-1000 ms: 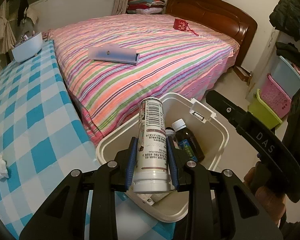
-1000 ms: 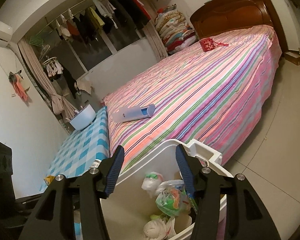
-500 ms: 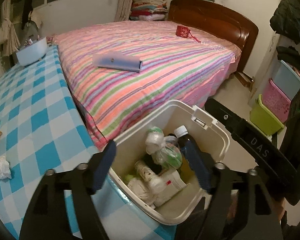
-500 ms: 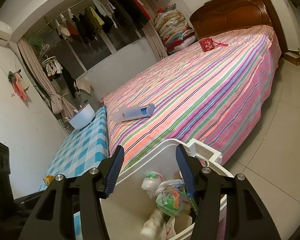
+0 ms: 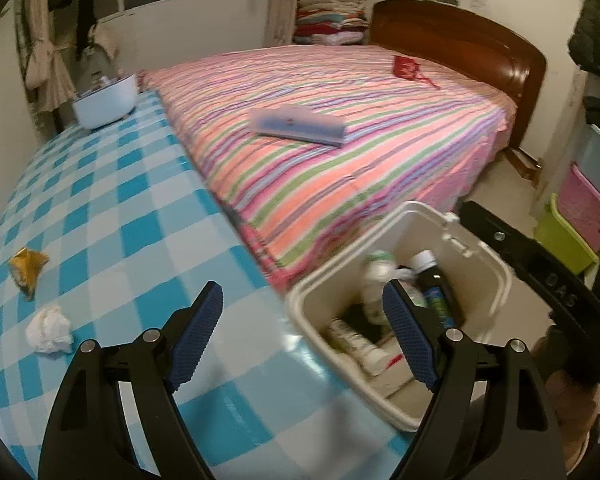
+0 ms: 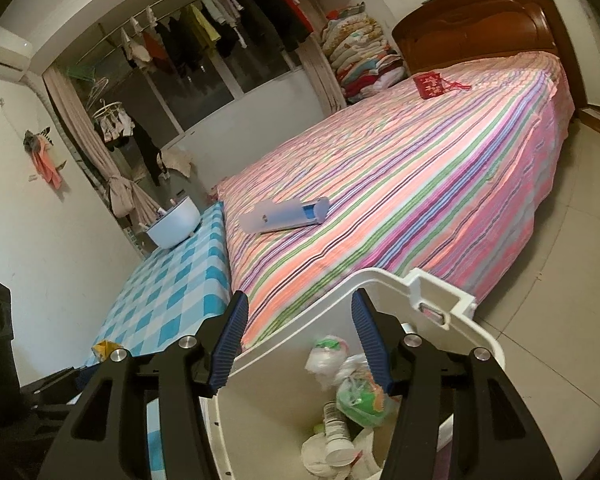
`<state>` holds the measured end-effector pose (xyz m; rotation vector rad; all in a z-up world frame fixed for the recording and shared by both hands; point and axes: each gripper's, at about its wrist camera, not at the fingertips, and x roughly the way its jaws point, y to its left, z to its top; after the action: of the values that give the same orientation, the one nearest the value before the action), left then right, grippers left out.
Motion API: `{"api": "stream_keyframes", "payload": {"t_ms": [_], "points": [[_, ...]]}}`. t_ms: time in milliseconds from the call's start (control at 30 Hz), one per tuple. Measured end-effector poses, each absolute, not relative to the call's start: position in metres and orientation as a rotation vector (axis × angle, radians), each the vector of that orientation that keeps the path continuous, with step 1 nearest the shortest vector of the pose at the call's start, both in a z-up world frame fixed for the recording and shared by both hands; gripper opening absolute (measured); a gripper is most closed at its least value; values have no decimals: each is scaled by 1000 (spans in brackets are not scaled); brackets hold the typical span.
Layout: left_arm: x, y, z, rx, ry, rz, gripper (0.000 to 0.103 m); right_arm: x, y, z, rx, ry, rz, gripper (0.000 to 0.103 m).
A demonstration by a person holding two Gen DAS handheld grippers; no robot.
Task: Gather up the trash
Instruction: 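Move both tools back over the table toward the tissue and wrapper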
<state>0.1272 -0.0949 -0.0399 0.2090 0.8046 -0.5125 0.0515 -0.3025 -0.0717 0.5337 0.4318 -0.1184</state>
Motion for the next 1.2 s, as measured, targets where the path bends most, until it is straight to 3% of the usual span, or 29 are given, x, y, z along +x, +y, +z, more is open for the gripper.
{"api": "stream_keyframes", "payload": {"t_ms": [67,800,900,1200], "points": [[132,-81,-39,187,799,-477,90,54,-297,-72,528,439,-109,53],[160,39,-47,42,824,-258,90,90,-209,-75,438,545,35,53],[160,54,-46,38,820,-229,90,95,-199,-75,423,556,48,59],[163,109,-42,-33,812,-146,90,124,-152,-75,318,608,166,60]]}}
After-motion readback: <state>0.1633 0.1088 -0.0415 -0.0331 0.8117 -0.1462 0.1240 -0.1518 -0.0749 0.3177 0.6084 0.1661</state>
